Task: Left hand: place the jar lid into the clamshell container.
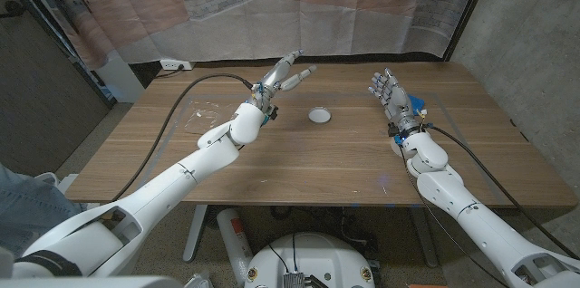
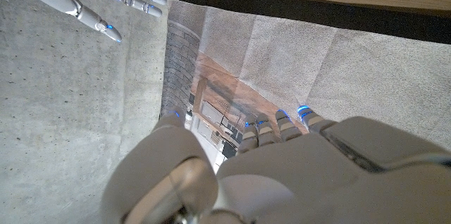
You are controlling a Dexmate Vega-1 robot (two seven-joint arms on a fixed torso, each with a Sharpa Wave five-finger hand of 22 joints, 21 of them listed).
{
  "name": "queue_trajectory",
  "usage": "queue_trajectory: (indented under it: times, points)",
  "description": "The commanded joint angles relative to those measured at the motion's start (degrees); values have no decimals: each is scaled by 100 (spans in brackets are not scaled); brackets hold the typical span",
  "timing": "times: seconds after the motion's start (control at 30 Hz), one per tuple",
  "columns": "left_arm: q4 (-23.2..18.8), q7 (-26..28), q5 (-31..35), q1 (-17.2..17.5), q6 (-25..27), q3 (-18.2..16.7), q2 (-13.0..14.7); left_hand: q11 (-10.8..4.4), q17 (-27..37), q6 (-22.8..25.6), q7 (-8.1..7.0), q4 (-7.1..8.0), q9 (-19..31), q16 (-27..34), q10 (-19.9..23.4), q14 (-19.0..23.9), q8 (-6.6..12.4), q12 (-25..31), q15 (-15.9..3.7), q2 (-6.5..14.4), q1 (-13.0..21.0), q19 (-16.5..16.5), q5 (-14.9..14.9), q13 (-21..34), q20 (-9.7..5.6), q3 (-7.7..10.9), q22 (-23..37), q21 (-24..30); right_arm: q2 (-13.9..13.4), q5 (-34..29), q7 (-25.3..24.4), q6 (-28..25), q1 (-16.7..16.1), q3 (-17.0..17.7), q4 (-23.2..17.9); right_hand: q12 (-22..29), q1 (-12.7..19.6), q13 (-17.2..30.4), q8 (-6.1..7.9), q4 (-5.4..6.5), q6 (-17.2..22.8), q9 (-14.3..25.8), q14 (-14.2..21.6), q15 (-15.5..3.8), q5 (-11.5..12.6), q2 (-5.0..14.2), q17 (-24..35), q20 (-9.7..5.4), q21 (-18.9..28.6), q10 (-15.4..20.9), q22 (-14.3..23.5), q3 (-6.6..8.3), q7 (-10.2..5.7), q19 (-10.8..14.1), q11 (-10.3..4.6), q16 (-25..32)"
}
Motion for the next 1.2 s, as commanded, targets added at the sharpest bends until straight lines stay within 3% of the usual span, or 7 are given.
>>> queue_trajectory:
  times: [0.03,0.47,0.53,0.7,1.2]
  points:
    - [-204,-17,362,-29,401,148,46,-7,3,9,0,-57,34,1,26,15,-7,-24,-14,1,64,-226,40,11,21,12,8,-30,-7,11,41,21,-29,-7,-15,-10,0,11,6,-39,39,7,62,11,-33,56,13,-160,-20,55,18,7,1,52,-4,12]
    - [-197,-120,683,-174,689,381,-18,-15,4,9,-2,-75,35,0,33,33,-17,-32,-19,7,98,-214,48,12,56,11,10,-46,-18,56,70,29,-55,18,7,-20,3,12,6,-52,50,8,99,7,-34,63,11,-158,-46,81,20,3,-14,116,-8,15]
    - [-174,-137,735,-211,714,425,-33,10,4,6,-6,-82,36,-1,37,38,-22,-35,-19,10,111,-215,51,12,-24,10,10,-55,-33,42,55,19,-63,20,-6,-18,7,12,9,-56,61,8,106,-6,-33,63,10,-163,-49,97,20,3,-21,131,-22,15]
    - [-130,-166,839,-291,764,514,-77,13,5,4,7,-89,37,-4,30,39,-27,-43,-10,14,126,-217,55,13,-51,9,11,-66,-57,55,47,0,-80,39,-46,-16,14,12,13,-65,76,8,127,-23,-33,66,8,-172,-58,120,21,3,-31,157,-2,18]
    - [-161,-321,1237,-468,1146,738,-129,-7,6,4,-8,-109,39,-9,27,47,-37,-56,-16,27,167,-133,63,13,83,7,12,-59,-15,86,47,76,-105,65,-53,-27,21,13,13,-76,90,9,144,-17,-32,83,8,-170,-95,139,22,5,-67,179,-19,13]
